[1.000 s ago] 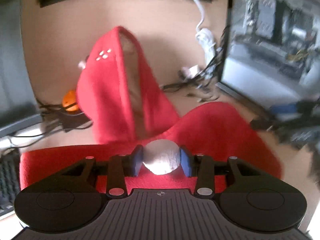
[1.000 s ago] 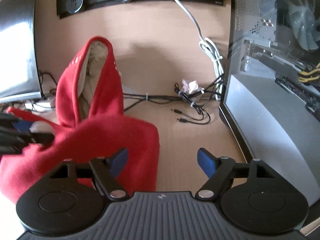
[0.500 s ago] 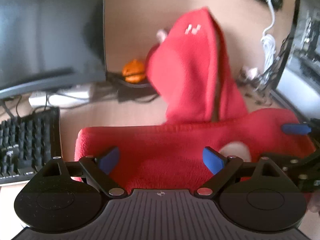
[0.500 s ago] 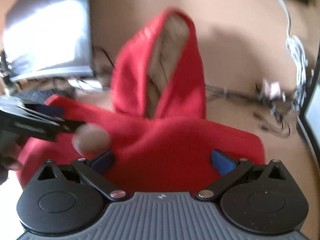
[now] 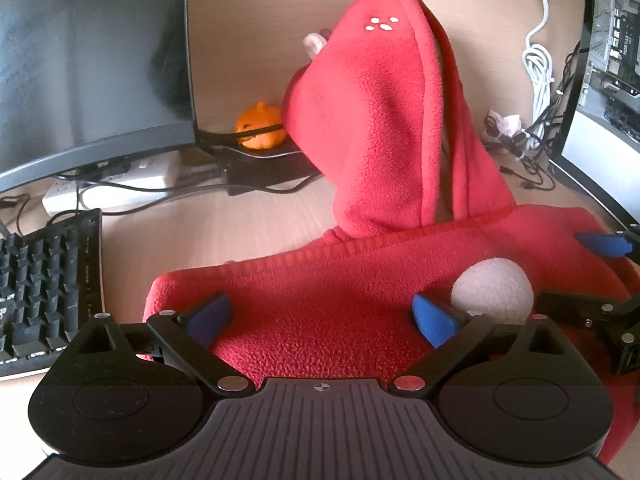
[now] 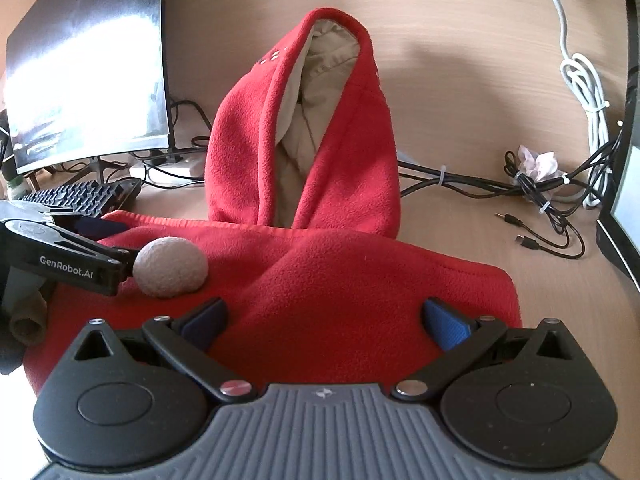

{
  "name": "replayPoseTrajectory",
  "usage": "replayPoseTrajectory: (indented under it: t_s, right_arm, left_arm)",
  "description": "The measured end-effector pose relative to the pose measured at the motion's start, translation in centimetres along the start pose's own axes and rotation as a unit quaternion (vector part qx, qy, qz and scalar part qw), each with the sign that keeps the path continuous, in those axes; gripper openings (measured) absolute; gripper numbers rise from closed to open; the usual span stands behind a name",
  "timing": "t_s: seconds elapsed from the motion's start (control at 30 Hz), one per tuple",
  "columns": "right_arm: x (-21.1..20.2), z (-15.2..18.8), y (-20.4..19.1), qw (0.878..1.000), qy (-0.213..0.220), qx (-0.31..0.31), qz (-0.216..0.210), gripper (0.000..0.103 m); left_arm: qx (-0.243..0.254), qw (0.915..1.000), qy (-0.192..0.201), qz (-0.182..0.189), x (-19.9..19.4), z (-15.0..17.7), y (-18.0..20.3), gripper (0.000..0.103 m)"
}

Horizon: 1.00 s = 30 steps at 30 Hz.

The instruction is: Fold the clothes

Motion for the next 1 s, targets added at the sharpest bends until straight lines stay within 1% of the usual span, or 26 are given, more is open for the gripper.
replayPoseTrajectory:
  t_s: [0.23,0.33,0.43,0.5,0.57,0.6,0.63,0.73,0.83,0.87,0.93,1.0]
  right_arm:
    - [0.1,0.2,-0.3,1.0,-0.001,-0.002,0.011,0.103]
    - [0.2,0.1,-0.4,1.0,-0.011,-0.001,0.018,0.103]
    - [0.3,-0.7,-0.8,0.998,-0.043,0.007,0.035,0.103]
    - [0.1,-1.4,-1.1,0.996,-0.069,0.026,0.047,0.103]
    - [0.1,-1.8,-1.5,0.991,-0.114,0.039,0.058,0.103]
    - [0.2,-1.9,-1.6,0.989,-0.128,0.037,0.061,0.103]
    - [0.5,-1.9,-1.7,0.988,-0.138,0.031,0.064,0.103]
    - [1.0,-2.1,-1.7,0.987,-0.146,0.019,0.065,0.103]
    - [0.3,-2.2,-1.3,0.989,-0.134,0.019,0.066,0.103]
    - [-0.4,-2.5,-1.2,0.99,-0.121,0.016,0.073,0.103]
    - [-2.3,-3.0,-0.5,0.992,-0.08,0.015,0.099,0.103]
    - [-4.0,-3.5,0.6,0.99,-0.046,0.016,0.134,0.103]
  left_arm:
    - [0.001,1.0,0.0,0.001,0.0,0.0,0.0,0.1]
    - [0.002,1.0,-0.001,0.0,0.0,0.0,0.0,0.1]
    - [0.003,1.0,-0.003,-0.001,0.0,0.0,0.0,0.1]
    - [0.003,1.0,-0.004,0.0,0.0,0.0,0.0,0.1]
    - [0.003,1.0,-0.005,0.001,0.0,0.0,0.0,0.1]
    - [0.002,1.0,-0.007,0.004,-0.1,-0.1,-0.1,0.1]
    - [0.0,0.9999,-0.01,0.008,-0.3,-0.2,-0.2,0.1]
    - [-0.004,0.9996,-0.017,0.02,-0.7,-0.6,-0.6,0.101]
    - [-0.009,0.9991,-0.025,0.033,-1.2,-1.0,-0.9,0.101]
    - [-0.011,0.9989,-0.028,0.037,-1.3,-1.1,-1.1,0.101]
    - [-0.016,0.9984,-0.03,0.045,-2.0,-1.4,-1.3,0.101]
    - [-0.026,0.9974,-0.021,0.064,-3.7,-1.7,-1.1,0.101]
Point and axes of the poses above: each gripper's, at about its wrist camera, not at the fingertips, and x roughly the way its jaws point, y to its right, z to its underside, the point moved 3 cm from there along x, roughly the way its jaws point, and after that the axes turned 4 degrees about -y, right-handed, at the moved point
